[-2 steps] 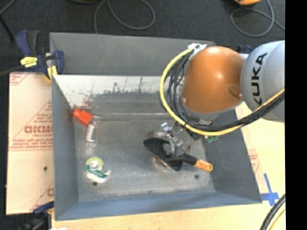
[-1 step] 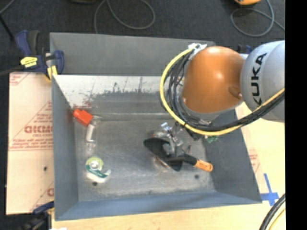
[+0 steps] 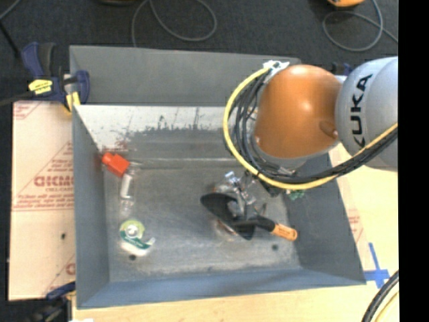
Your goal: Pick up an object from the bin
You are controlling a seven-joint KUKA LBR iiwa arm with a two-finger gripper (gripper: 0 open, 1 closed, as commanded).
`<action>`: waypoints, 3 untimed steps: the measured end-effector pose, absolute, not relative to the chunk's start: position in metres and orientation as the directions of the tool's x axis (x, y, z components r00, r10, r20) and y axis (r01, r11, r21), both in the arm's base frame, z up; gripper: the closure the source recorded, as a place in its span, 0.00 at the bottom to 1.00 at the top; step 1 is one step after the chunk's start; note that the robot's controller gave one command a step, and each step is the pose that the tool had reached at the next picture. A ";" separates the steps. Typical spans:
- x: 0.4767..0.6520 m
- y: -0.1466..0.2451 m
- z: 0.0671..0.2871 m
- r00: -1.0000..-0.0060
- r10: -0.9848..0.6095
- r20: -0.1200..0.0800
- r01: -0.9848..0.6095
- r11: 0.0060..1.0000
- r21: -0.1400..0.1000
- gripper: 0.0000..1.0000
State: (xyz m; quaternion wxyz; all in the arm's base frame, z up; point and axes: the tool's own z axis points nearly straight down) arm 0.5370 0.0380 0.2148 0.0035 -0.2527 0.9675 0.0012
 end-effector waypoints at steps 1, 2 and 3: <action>0.537 0.038 0.215 -0.873 -0.488 -0.007 -0.488 0.873 0.001 1.00; 0.537 0.038 0.215 -0.873 -0.488 -0.007 -0.488 0.873 0.001 1.00; 0.537 0.038 0.215 -0.873 -0.487 -0.006 -0.487 0.873 0.001 1.00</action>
Offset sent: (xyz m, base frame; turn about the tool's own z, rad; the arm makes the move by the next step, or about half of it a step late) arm 0.0000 0.0000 0.0000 0.0000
